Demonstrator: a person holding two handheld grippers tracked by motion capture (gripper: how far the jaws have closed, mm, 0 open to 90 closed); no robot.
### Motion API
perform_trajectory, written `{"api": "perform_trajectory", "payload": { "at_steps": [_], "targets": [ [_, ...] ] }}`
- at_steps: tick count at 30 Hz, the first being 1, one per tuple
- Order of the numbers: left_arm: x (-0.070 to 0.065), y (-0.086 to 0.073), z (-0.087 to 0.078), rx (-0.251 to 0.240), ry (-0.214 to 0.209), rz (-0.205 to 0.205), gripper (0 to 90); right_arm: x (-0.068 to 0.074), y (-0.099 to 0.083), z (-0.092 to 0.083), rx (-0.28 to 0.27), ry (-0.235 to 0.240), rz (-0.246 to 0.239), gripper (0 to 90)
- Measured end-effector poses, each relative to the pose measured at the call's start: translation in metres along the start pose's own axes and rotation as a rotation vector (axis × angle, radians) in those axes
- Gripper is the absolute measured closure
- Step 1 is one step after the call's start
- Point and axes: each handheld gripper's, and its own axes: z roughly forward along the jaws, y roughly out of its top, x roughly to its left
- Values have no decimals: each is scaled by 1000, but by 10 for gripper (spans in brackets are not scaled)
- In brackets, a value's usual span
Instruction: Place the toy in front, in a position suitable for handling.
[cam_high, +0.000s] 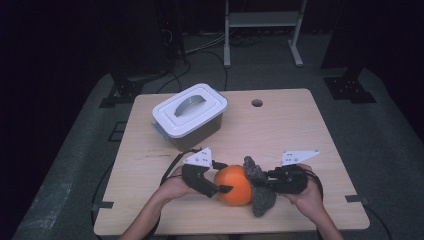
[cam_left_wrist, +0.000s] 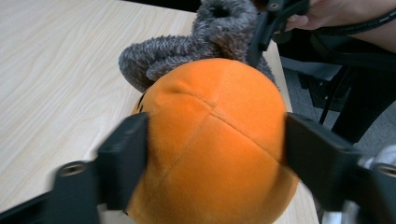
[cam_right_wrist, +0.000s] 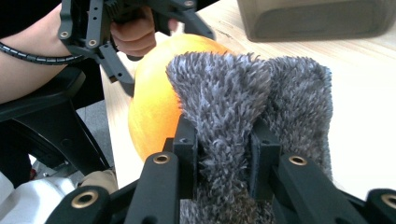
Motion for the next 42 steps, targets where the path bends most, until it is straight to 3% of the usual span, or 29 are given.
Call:
{"api": "perform_trajectory", "payload": {
  "at_steps": [4, 6, 7, 10, 15, 18, 21, 24, 27, 28, 29, 32, 34, 37, 40, 42],
  "targets": [
    [-3, 6, -4, -11, 17, 3, 403, 6, 7, -7, -32, -24, -9, 693],
    [-6, 10, -3, -14, 27, 19, 415, 13, 14, -9, -105, 22, -13, 696],
    [-8, 11, -2, -11, 32, 25, 418, 16, 17, -9, -115, 35, -19, 696],
    [-10, 14, -3, -11, 51, 41, 422, 21, 20, -3, -80, 20, -56, 695],
    [-8, 12, -7, -18, 60, 26, 429, 9, 9, 2, -31, -12, -24, 693],
    [-8, 12, -4, -18, 58, 32, 420, 12, 11, -1, -40, -27, -29, 693],
    [-9, 12, -1, -14, 55, 28, 367, 19, 16, 0, -46, -20, -58, 693],
    [-5, 10, -1, -12, 51, 10, 266, 16, 13, 3, -24, -27, -61, 693],
    [1, 5, 1, 16, 53, -48, 129, 10, 7, 3, -3, -32, -50, 693],
    [3, 3, 2, 16, 37, -78, 109, 8, 6, 3, 4, -40, -48, 692],
    [4, 1, 2, 19, 22, -82, 110, 7, 4, 3, 31, -63, -53, 692],
    [2, 2, -1, 12, 21, -40, 248, 8, 4, 2, 30, -65, -52, 692],
    [-2, 6, -3, -2, 40, -33, 325, 13, 10, -2, -23, -53, -76, 695],
    [-7, 15, -4, -16, 81, -5, 344, 24, 21, -5, -80, -34, -107, 694],
    [-10, 19, -7, -25, 119, 4, 356, 26, 21, -3, -79, -36, -112, 693],
    [-10, 18, -7, -21, 129, -3, 356, 19, 15, 1, -41, -52, -89, 693]
  ]
}}
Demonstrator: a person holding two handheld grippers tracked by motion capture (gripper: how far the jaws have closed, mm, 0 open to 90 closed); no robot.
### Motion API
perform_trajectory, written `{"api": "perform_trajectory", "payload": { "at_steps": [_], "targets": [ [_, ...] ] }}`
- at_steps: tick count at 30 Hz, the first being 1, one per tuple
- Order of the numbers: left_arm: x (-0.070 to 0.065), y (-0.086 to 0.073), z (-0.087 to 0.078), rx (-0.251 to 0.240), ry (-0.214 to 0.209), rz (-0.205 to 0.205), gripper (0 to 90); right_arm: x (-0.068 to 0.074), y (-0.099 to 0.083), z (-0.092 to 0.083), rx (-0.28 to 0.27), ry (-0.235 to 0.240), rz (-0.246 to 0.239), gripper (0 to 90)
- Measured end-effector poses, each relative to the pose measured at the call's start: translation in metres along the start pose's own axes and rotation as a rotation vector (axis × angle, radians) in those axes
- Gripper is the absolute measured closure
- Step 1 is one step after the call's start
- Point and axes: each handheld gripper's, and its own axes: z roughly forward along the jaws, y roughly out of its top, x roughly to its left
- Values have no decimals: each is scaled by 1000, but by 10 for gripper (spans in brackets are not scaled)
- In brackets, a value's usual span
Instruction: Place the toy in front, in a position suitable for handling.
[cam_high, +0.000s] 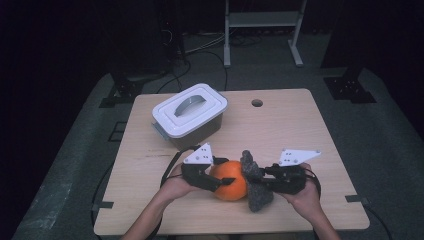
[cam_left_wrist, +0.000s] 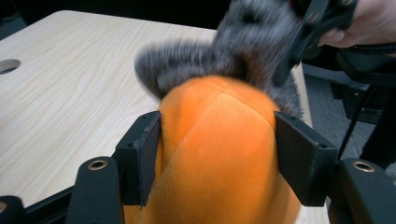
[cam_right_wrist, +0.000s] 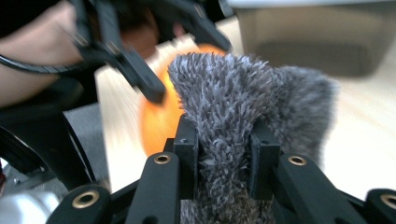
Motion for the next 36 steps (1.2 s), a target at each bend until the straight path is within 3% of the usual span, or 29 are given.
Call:
{"api": "perform_trajectory", "payload": {
  "at_steps": [2, 5, 7, 9, 11, 15, 17, 19, 20, 23, 25, 27, 30, 33, 36],
  "targets": [
    [2, -2, 1, 8, -3, -12, 345, -6, -7, 5, 33, -5, 17, 692],
    [2, -3, 4, 2, -13, -12, 343, -4, -3, 2, -2, -6, 12, 696],
    [-2, -2, 9, 1, -26, -4, 326, 1, 5, -2, -50, 23, 5, 695],
    [-4, -1, 11, 9, -36, 16, 293, 5, 8, 0, -38, 26, -12, 693],
    [-3, -1, 10, 11, -50, 16, 234, 2, 3, 4, -19, 32, -4, 693],
    [6, -8, 8, 25, -56, -24, 109, -9, -6, 2, -9, 39, 41, 693],
    [10, -15, 10, 27, -76, -45, 146, -13, -8, -1, 1, 27, 53, 691],
    [10, -16, 10, 25, -90, -37, 255, -16, -10, -2, 25, 21, 74, 688],
    [9, -15, 8, 20, -73, -16, 312, -16, -9, -4, 20, 19, 71, 690],
    [6, -10, 7, 1, -50, -8, 371, -10, -1, -9, -23, 25, 51, 692],
    [2, -6, 7, -1, -22, 12, 382, -2, 6, -10, -45, 39, 28, 691],
    [0, -4, 5, 6, 14, 34, 389, 0, 7, -9, -34, 19, 5, 691],
    [1, -5, 4, 12, 34, 27, 392, -7, 0, -5, 0, 4, 30, 689],
    [1, -6, 6, 14, 37, 21, 381, -14, -7, -4, 9, 5, 75, 688],
    [-2, -5, 9, 18, 11, 29, 354, -10, -1, -7, -18, 9, 63, 688]
  ]
}}
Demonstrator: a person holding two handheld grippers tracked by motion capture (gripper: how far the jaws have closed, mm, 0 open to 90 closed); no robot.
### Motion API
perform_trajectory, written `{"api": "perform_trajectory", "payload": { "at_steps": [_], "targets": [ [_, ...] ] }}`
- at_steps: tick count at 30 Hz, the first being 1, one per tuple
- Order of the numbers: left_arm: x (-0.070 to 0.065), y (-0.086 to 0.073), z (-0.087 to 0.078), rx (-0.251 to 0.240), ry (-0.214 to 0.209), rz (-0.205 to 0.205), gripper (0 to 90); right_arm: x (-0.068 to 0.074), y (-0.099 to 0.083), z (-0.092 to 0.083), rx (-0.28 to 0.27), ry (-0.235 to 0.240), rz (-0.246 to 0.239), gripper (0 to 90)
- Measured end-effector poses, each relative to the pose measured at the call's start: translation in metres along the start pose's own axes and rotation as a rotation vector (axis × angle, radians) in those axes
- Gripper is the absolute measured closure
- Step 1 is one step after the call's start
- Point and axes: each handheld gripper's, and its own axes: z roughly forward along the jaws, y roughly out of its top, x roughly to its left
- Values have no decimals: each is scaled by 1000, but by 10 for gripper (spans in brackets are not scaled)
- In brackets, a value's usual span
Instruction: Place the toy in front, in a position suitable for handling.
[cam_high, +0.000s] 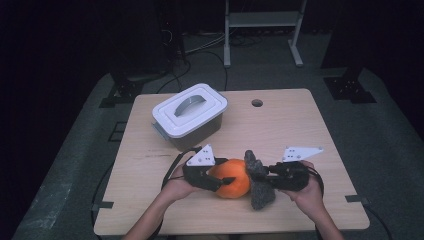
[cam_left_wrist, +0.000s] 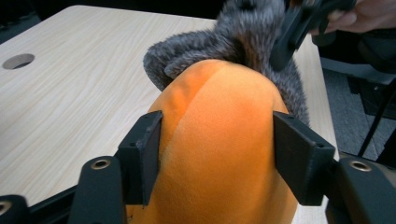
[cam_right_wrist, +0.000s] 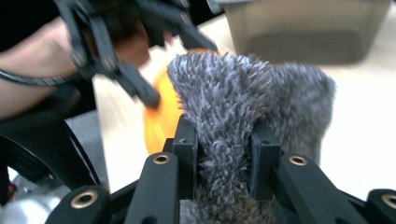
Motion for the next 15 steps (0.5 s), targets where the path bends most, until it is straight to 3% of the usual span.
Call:
{"api": "perform_trajectory", "payload": {
  "at_steps": [2, 4, 9, 11, 15],
  "targets": [
    [-3, -1, 3, 4, -19, 22, 339, 4, 5, -2, -27, 24, -10, 688],
    [-4, 0, 4, 2, -33, 29, 306, 6, 5, 0, -10, 27, -26, 688],
    [2, -2, 0, 5, -31, -4, 171, -1, -5, 4, 33, 31, -15, 687],
    [4, -6, 3, 29, -43, -20, 171, -4, -7, 1, 39, 19, -4, 686],
    [0, -10, 8, 53, -101, 21, 210, -10, -11, -3, 49, -4, 13, 682]
  ]
}}
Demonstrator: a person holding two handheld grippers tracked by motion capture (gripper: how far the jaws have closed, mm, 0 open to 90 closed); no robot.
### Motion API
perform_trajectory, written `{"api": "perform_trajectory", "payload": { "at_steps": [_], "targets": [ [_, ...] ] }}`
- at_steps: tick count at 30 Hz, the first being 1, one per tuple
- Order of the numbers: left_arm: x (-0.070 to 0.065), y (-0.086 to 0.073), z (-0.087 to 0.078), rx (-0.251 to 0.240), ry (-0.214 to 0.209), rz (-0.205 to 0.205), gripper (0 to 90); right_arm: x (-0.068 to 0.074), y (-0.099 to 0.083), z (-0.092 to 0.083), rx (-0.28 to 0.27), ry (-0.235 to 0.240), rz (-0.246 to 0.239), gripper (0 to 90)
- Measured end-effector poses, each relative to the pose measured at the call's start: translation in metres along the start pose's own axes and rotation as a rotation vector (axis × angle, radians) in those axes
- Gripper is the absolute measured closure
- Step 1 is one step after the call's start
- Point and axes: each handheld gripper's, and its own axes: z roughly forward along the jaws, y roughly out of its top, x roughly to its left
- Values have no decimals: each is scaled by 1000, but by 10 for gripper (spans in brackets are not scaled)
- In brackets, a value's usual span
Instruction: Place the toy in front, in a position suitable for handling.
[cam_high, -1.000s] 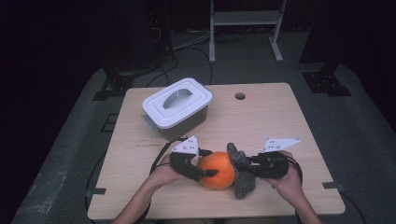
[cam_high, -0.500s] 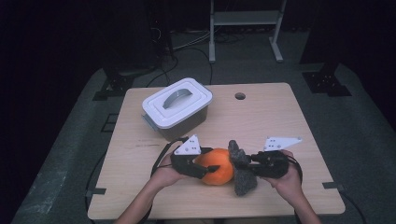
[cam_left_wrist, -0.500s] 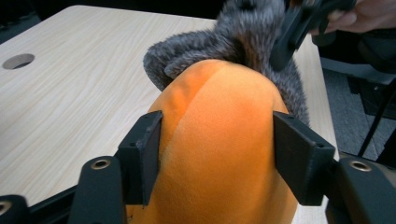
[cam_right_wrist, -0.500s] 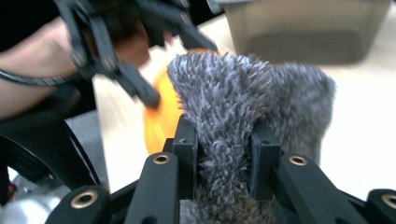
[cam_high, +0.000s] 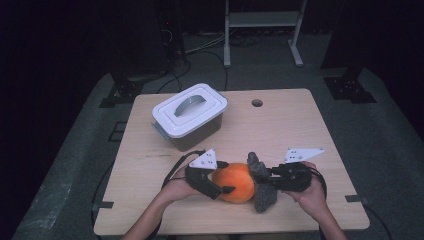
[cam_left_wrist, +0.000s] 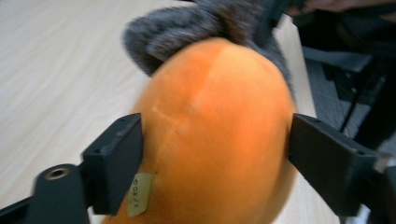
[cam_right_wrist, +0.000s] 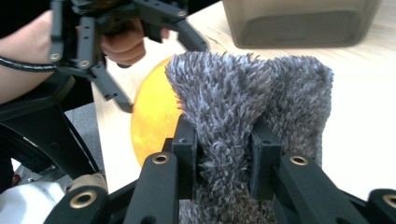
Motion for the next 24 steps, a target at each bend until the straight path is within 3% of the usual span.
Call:
{"api": "perform_trajectory", "payload": {
  "at_steps": [4, 6, 9, 11, 15, 18, 21, 24],
  "targets": [
    [-2, 1, -5, -7, -74, 16, 270, -6, -3, -3, 19, -36, 6, 677],
    [-1, 1, -5, -11, -48, 11, 276, -9, -5, -4, 20, -37, 25, 677],
    [2, -1, 2, 37, 23, -1, 161, -10, -5, -5, 21, -34, 33, 677],
    [4, -4, 6, 46, 11, -17, 124, -9, -5, -4, 20, -20, 34, 678],
    [1, -5, 6, 38, -4, 12, 293, -3, 2, -9, -6, -12, 7, 688],
    [-3, -1, 7, 32, 17, 37, 373, 5, 11, -14, -65, 20, -12, 691],
    [-5, 2, 5, 21, 43, 45, 403, 12, 14, -11, -43, 20, -40, 691],
    [-4, 3, 1, 18, 78, 46, 418, 6, 8, -5, -17, 15, -22, 691]
  ]
}}
